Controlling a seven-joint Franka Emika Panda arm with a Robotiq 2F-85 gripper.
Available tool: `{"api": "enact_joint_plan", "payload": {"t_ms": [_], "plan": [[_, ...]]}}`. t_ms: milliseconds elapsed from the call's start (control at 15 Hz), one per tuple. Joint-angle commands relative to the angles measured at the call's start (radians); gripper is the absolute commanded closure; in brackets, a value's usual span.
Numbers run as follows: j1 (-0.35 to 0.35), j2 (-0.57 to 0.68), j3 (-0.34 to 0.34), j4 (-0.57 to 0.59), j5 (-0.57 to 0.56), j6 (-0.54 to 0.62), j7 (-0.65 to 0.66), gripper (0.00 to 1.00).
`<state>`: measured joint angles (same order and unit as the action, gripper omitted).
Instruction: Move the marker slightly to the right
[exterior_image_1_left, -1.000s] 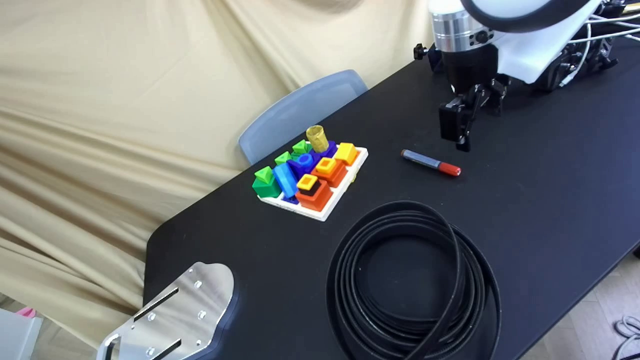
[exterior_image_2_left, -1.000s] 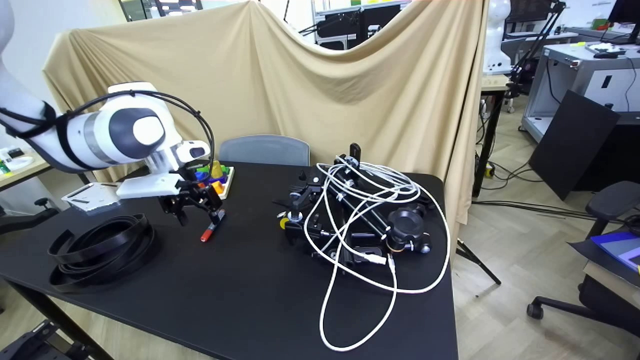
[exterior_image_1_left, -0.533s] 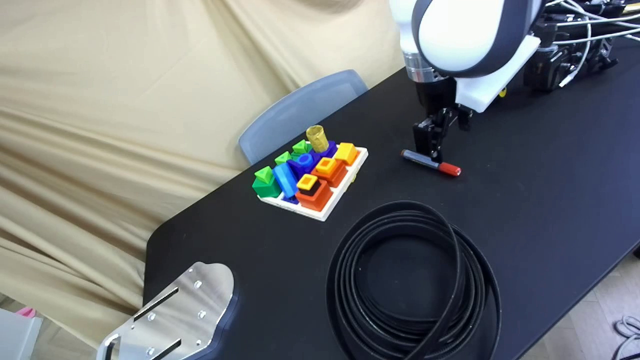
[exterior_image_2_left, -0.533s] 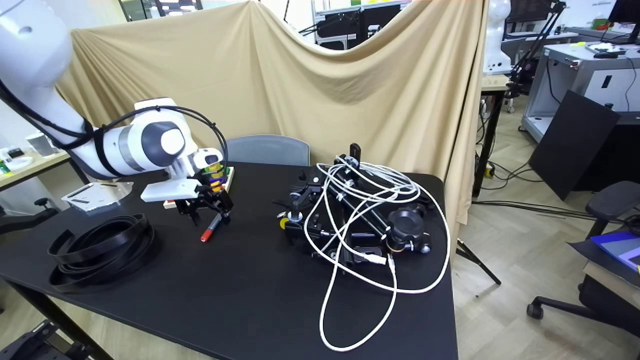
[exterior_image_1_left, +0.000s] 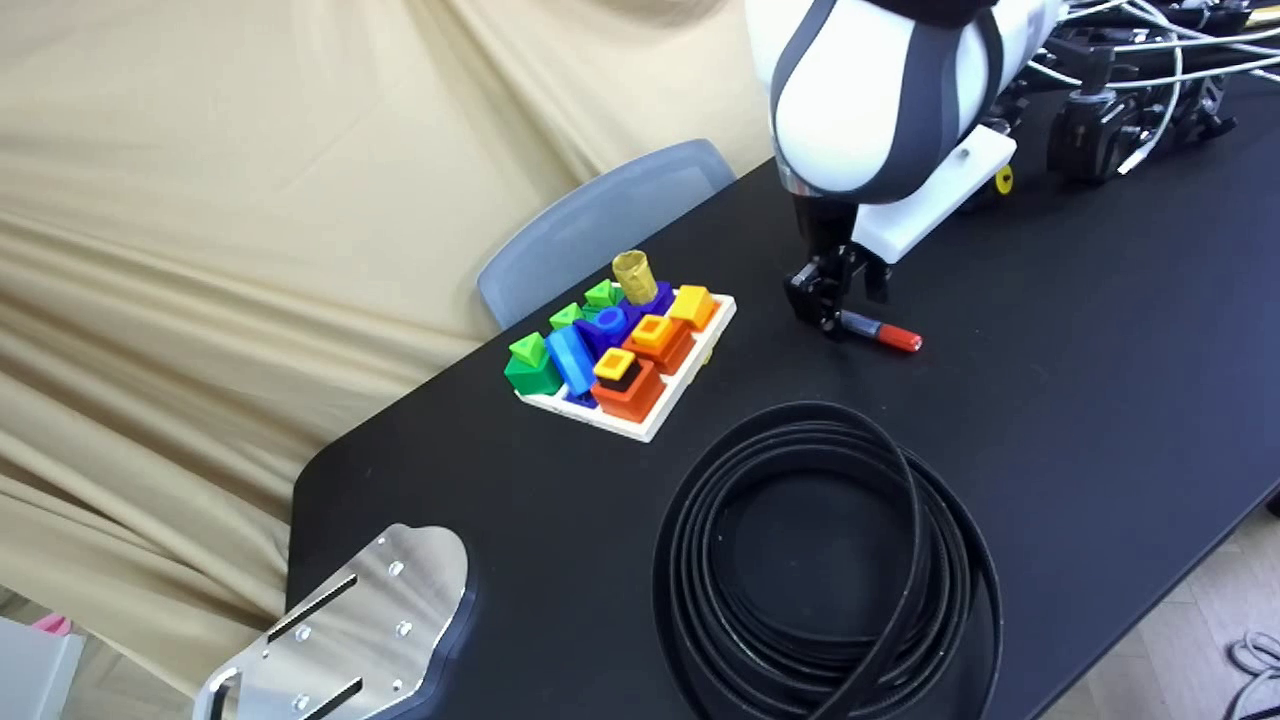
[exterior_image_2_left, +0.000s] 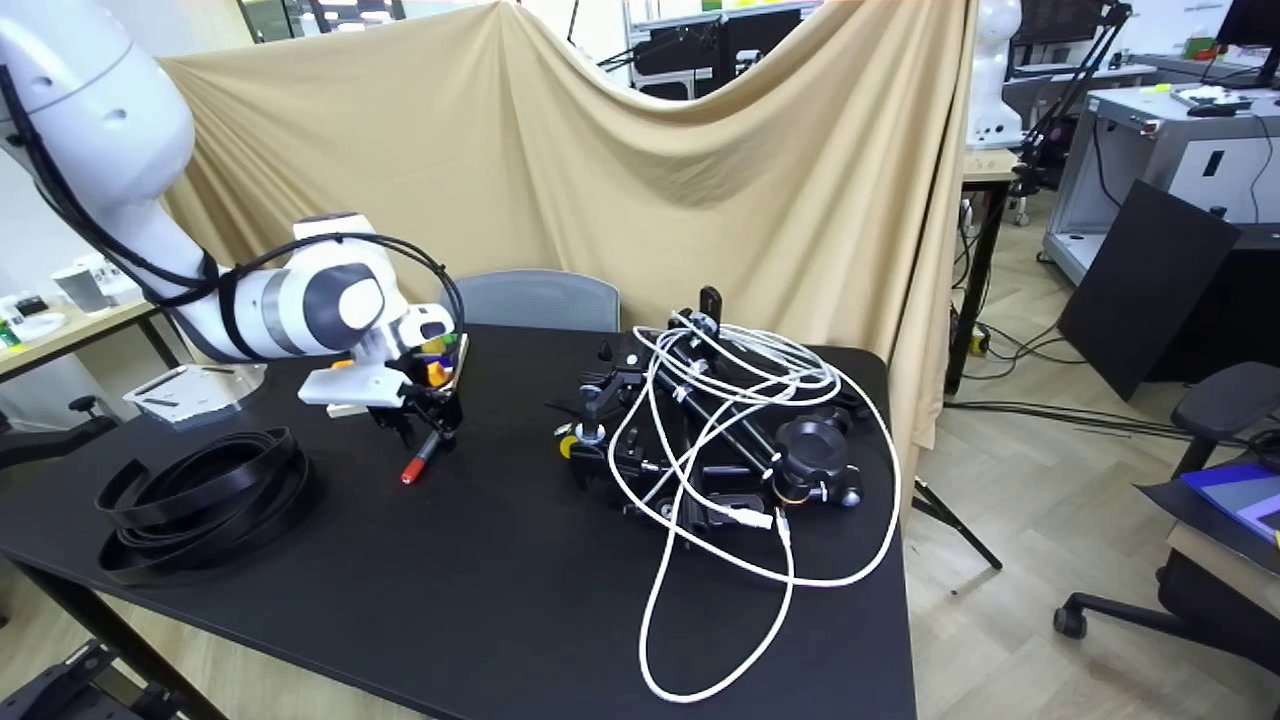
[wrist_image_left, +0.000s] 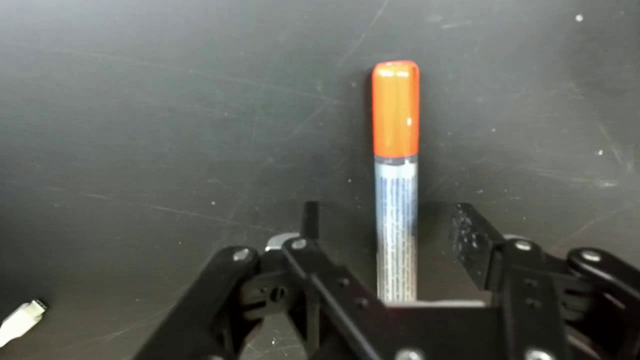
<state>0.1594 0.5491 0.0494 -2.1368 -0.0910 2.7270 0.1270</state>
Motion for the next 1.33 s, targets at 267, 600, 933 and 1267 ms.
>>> {"api": "enact_joint_plan", "payload": {"t_ms": [267,600,933,1267], "plan": [[-0.001,0.028,0.009,0.039,0.057,0.021,-0.001,0.89],[-0.004,-0.008,0.009,0.014,0.074,0.002,-0.002,0.95],[0.012,-0.086,-0.030,-0.037,0.050,-0.023,0.027,0.95],[-0.017,-0.164,-0.075,-0.093,0.048,-0.049,0.031,0.95]]}}
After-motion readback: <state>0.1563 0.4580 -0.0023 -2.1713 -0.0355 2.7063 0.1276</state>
